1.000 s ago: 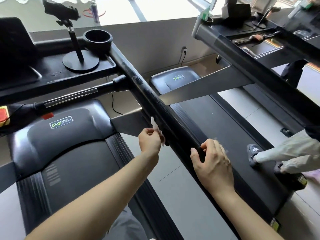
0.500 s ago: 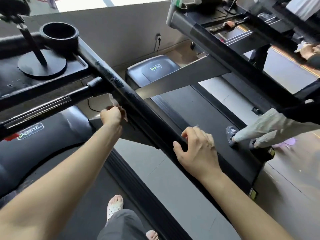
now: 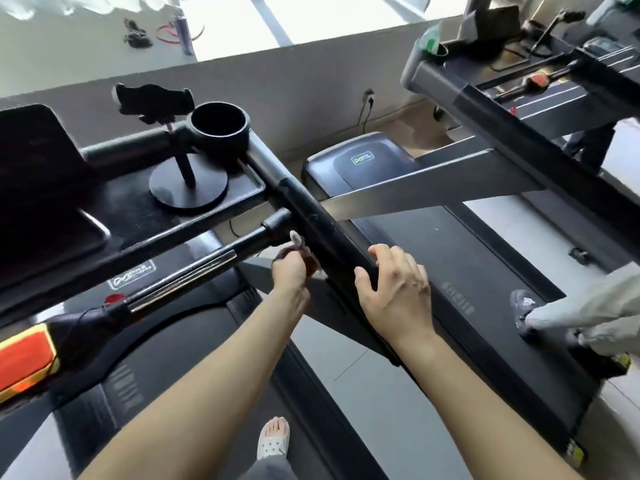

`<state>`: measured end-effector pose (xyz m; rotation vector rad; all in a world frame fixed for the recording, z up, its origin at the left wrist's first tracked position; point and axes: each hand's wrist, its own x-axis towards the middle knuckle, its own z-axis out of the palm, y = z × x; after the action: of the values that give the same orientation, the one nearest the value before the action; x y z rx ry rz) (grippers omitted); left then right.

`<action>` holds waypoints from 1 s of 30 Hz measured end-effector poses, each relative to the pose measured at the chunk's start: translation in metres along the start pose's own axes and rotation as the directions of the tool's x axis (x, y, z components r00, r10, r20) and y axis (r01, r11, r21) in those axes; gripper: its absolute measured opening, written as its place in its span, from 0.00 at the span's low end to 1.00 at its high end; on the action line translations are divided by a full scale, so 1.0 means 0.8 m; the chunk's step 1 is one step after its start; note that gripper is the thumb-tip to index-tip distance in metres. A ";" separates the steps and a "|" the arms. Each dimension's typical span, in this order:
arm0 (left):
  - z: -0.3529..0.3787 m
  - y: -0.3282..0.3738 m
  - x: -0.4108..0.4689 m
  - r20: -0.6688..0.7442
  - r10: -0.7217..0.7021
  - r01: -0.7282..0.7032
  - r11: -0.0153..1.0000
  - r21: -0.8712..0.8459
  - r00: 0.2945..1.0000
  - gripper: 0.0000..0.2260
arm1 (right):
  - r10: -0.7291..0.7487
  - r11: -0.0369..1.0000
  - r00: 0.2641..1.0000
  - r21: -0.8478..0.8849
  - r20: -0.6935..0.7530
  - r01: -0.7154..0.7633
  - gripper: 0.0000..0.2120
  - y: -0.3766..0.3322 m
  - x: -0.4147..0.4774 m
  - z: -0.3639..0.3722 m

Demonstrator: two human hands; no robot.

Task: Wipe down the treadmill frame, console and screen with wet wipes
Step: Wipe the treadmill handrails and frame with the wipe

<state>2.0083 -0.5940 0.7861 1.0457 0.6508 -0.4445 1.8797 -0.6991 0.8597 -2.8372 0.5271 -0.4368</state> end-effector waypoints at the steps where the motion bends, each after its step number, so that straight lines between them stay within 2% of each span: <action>1: -0.004 -0.009 -0.008 0.035 -0.055 0.054 0.998 0.019 0.998 0.08 | -0.001 1.000 1.000 -0.012 -0.020 0.001 0.17 0.001 -0.002 0.001; 4: -0.019 -0.027 -0.039 0.149 -0.166 0.151 0.983 0.101 0.975 0.12 | -0.044 0.997 0.998 -0.066 -0.040 0.042 0.15 0.004 -0.012 0.003; 6: -0.017 -0.016 -0.041 0.171 -0.167 0.151 0.983 0.100 0.971 0.13 | -0.058 0.995 0.998 -0.082 -0.027 0.056 0.17 0.006 -0.018 0.005; 11: 0.003 0.029 0.009 0.016 -0.101 0.102 0.992 -0.079 0.995 0.13 | -0.032 0.998 0.999 -0.054 -0.038 0.030 0.20 0.004 -0.023 0.009; 17: -0.010 -0.014 -0.043 0.150 -0.174 0.157 0.981 0.113 0.973 0.07 | -0.059 0.998 0.996 -0.030 -0.067 0.057 0.21 0.010 -0.025 0.015; 22: 0.008 0.025 0.003 -0.045 -0.045 0.048 0.997 0.052 0.998 0.12 | -0.083 0.996 0.992 -0.037 -0.092 0.080 0.21 0.012 -0.027 0.021; 24: 0.010 0.020 0.008 -0.069 -0.080 0.085 0.994 0.068 0.994 0.13 | -0.071 0.997 0.992 -0.038 -0.103 0.067 0.21 0.014 -0.028 0.021; 27: -0.001 -0.010 -0.018 -0.014 -0.156 0.156 0.980 0.122 0.988 0.11 | -0.065 0.997 0.992 -0.036 -0.109 0.062 0.21 0.014 -0.029 0.023; 30: -0.008 -0.015 -0.043 0.081 -0.091 0.082 0.991 0.106 0.993 0.11 | -0.064 0.998 0.992 -0.026 -0.113 0.061 0.21 0.015 -0.030 0.025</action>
<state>1.9736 -0.5926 0.7998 1.0921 0.6032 -0.6009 1.8611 -0.6981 0.8317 -2.8694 0.4678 -0.6105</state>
